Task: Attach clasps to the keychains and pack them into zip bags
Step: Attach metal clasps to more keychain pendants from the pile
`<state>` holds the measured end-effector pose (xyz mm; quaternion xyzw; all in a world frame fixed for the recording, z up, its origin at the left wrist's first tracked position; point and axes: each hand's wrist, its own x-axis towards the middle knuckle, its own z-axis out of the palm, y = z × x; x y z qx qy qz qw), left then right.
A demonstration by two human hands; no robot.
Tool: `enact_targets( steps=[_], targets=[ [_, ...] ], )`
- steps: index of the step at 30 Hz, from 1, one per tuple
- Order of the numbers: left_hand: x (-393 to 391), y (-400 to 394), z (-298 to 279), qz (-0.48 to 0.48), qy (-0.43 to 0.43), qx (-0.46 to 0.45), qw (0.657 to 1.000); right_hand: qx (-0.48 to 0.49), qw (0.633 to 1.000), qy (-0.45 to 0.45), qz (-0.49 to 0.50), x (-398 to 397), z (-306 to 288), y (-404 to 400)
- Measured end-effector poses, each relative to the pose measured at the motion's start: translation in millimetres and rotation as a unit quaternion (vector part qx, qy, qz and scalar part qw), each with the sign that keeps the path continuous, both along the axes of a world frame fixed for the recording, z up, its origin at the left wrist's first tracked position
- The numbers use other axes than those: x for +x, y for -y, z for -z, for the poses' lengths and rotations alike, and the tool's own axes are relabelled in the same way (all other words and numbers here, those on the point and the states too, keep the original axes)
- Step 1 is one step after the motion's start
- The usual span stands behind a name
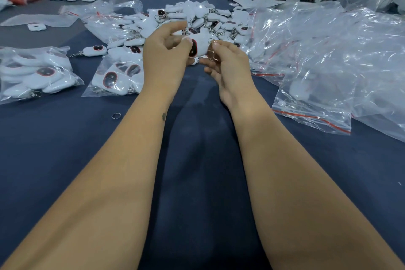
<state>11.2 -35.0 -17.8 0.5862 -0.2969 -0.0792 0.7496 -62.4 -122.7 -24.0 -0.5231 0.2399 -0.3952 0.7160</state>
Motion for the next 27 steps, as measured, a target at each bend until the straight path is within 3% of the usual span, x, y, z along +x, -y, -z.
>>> enact_targets(
  steps=[5,8,10,12,14,23,27],
  targets=[
    [5,-10,-11,-0.069,-0.017,-0.026,0.997,0.037,0.999,0.016,0.013,2,0,0],
    [16,-18,-8,-0.149,0.095,0.112,0.978,0.023,1.000,0.001,0.018,2,2,0],
    [21,-20,-6,-0.162,0.189,0.270,0.930,0.000,1.000,-0.014,0.018,3,3,-1],
    [24,-20,-2,-0.179,0.258,0.411,0.856,-0.022,0.999,-0.026,0.022,4,4,-1],
    [25,-19,3,-0.183,0.288,0.457,0.822,-0.041,0.998,-0.042,0.030,5,5,0],
    [21,-22,1,-0.197,0.207,0.301,0.910,-0.040,0.998,-0.037,0.012,6,4,-3],
    [14,-17,0,-0.169,0.227,0.255,0.924,-0.039,0.999,-0.027,0.022,5,4,-3]
  ],
)
